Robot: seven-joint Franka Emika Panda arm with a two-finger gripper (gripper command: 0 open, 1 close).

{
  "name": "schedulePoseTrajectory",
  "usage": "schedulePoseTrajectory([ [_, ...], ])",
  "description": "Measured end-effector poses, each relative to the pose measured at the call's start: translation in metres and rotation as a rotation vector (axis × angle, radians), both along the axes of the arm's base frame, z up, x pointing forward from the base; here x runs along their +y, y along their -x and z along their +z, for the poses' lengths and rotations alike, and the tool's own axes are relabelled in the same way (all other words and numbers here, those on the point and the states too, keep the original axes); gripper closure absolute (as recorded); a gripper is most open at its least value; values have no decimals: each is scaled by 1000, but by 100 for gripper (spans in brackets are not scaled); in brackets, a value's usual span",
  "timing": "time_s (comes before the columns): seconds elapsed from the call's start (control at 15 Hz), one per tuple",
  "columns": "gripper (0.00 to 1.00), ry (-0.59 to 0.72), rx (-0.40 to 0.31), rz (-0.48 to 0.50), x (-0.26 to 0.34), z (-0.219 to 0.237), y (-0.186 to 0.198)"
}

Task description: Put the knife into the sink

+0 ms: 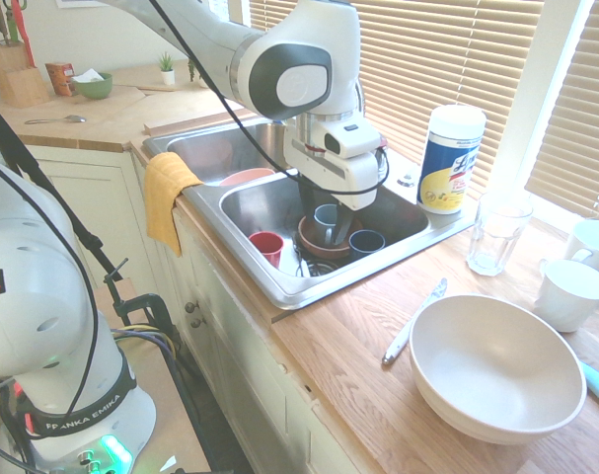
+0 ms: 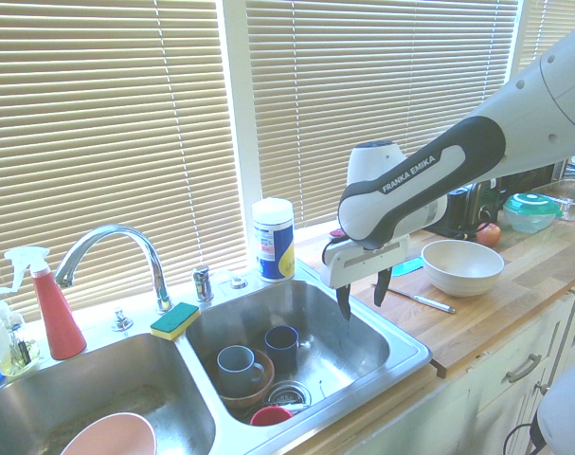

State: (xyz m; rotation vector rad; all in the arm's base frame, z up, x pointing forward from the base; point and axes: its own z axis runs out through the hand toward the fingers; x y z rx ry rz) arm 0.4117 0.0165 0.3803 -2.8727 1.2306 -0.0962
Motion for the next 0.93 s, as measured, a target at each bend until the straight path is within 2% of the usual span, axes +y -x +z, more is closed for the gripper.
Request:
schedulePoseTrajectory([
  [0.2, 0, 6, 3, 19, -1, -3, -2],
  [0.4, 0, 17, 6, 162, -18, 0, -4],
  [0.67, 0, 44, -19, 352, -87, 4, -1],
  [0.8, 0, 75, -30, 402, -115, 3, 2],
  [0.93, 0, 108, -24, 409, -137, -7, 3],
])
